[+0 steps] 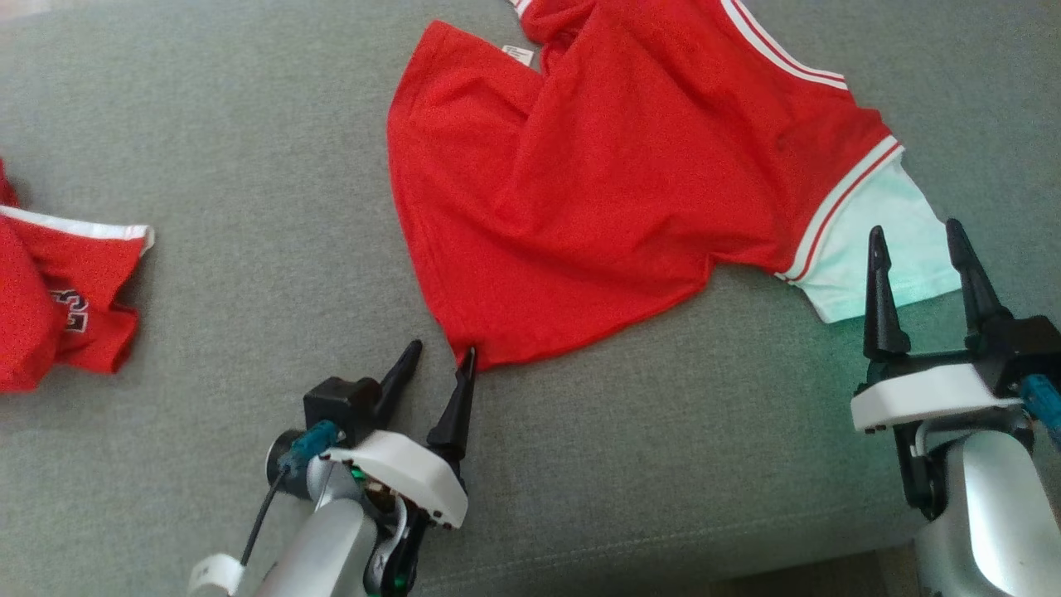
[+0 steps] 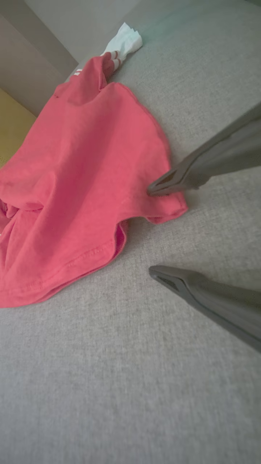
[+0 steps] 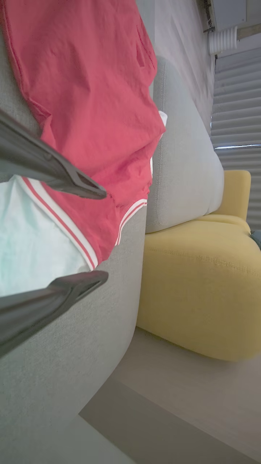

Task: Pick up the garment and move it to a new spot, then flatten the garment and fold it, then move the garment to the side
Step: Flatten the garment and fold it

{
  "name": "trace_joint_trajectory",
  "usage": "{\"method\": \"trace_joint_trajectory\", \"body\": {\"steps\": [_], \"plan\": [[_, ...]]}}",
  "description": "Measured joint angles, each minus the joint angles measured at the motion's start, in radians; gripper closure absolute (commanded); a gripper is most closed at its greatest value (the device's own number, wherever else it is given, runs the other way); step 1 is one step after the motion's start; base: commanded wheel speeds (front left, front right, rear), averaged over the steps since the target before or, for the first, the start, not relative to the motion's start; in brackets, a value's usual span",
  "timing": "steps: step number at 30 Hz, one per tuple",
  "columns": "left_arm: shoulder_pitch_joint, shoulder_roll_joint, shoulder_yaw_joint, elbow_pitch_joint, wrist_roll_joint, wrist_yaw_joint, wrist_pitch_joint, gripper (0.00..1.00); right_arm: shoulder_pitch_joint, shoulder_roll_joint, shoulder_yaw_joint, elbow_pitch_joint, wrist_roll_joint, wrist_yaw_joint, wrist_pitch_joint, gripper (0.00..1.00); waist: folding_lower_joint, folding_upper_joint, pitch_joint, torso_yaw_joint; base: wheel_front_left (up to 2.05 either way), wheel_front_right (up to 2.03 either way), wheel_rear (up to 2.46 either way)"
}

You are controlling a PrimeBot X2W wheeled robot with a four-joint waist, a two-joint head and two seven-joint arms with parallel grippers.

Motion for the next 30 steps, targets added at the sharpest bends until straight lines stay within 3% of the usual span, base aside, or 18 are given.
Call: {"method": "trace_joint_trajectory", "body": {"steps": [4, 5, 6, 7, 8, 10, 15, 17, 18, 22, 30], "plan": [[-0.014, 0.000, -0.004, 0.008, -0.020, -0.012, -0.002, 0.00, -0.011, 0.000, 0.001, 0.010, 0.006, 0.000, -0.007, 0.00, 0.0000, 0.0000, 0.009, -0.013, 0.00, 0.00, 0.00], [-0.018, 0.001, -0.007, 0.014, -0.020, -0.018, -0.004, 0.12, -0.012, 0.000, 0.001, 0.010, 0.007, 0.000, -0.007, 0.00, 0.0000, 0.0000, 0.011, -0.015, 0.00, 0.00, 0.00], [-0.023, 0.002, -0.012, 0.019, -0.023, -0.024, -0.004, 0.32, -0.013, 0.000, 0.001, 0.010, 0.007, 0.000, -0.007, 0.00, 0.0000, 0.0000, 0.012, -0.015, 0.00, 0.00, 0.00], [-0.028, 0.004, -0.018, 0.022, -0.027, -0.028, -0.004, 0.34, -0.013, 0.000, 0.000, 0.010, 0.007, 0.000, -0.007, 0.00, 0.0000, 0.0000, 0.013, -0.016, 0.00, 0.00, 0.00], [-0.032, 0.005, -0.027, 0.025, -0.029, -0.033, -0.004, 0.27, -0.013, 0.000, 0.000, 0.011, 0.007, 0.000, -0.008, 0.00, 0.0000, 0.0000, 0.015, -0.016, 0.00, 0.00, 0.00], [-0.044, 0.006, -0.044, 0.026, -0.028, -0.046, -0.004, 0.00, -0.014, 0.000, 0.000, 0.017, 0.009, 0.000, -0.008, 0.00, 0.0000, 0.0000, 0.017, -0.016, 0.00, 0.00, 0.00], [-0.053, 0.005, -0.062, 0.031, -0.028, -0.054, -0.004, 0.01, -0.031, 0.000, -0.001, 0.032, 0.016, 0.000, -0.015, 0.00, 0.0000, 0.0000, 0.018, -0.017, 0.00, 0.00, 0.00], [-0.053, 0.004, -0.061, 0.036, -0.024, -0.051, -0.004, 0.58, -0.041, 0.000, -0.001, 0.035, 0.019, 0.000, -0.016, 0.00, 0.0000, 0.0000, 0.018, -0.018, 0.00, 0.00, 0.00], [-0.053, 0.004, -0.059, 0.038, -0.017, -0.040, -0.004, 1.00, -0.045, 0.000, -0.001, 0.037, 0.019, 0.000, -0.016, 0.00, 0.0000, 0.0000, 0.018, -0.018, 0.00, 0.00, 0.00], [-0.052, 0.002, -0.021, 0.044, 0.002, -0.007, -0.002, 1.00, -0.053, 0.000, -0.010, 0.047, 0.022, 0.000, -0.017, 0.00, 0.0000, 0.0000, 0.013, -0.016, 0.00, 0.00, 0.00], [-0.046, 0.000, 0.147, 0.039, 0.077, 0.053, 0.000, 1.00, -0.052, 0.000, -0.035, 0.090, 0.022, 0.000, -0.026, 0.00, 0.0000, 0.0000, -0.022, 0.003, 0.00, 0.00, 0.00]]}}
